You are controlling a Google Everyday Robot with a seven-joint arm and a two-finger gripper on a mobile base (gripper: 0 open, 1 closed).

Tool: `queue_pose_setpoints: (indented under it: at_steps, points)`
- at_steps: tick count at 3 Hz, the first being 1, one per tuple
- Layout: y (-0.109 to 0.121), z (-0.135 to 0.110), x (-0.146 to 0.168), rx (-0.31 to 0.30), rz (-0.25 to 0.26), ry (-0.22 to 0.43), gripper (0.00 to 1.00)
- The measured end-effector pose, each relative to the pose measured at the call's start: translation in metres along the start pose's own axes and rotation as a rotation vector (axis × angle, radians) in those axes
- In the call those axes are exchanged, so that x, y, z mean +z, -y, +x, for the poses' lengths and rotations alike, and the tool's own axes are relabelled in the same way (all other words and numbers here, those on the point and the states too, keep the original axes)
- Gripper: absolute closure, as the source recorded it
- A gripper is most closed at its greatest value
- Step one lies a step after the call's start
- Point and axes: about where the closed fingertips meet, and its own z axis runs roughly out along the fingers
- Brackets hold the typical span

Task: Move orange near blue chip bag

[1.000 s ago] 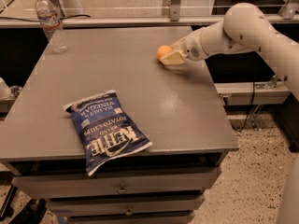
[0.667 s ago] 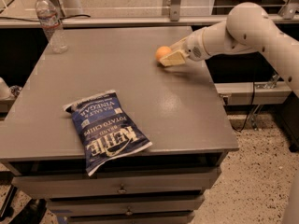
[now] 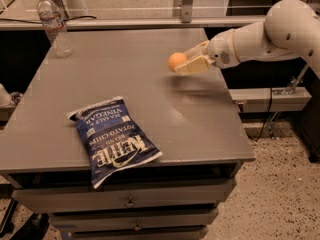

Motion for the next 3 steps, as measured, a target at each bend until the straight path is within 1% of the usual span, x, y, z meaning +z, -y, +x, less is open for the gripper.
queue_pose_setpoints:
  at_steps: [1,2,3]
  points:
    - [-0.044,-0.017,-0.010,-0.015,-0.120,0.063,1.00]
    - [-0.096,-0.033,-0.009,-0.034,-0.263,0.113,1.00]
    - [-0.103,-0.036,-0.008,-0.035,-0.284,0.119,1.00]
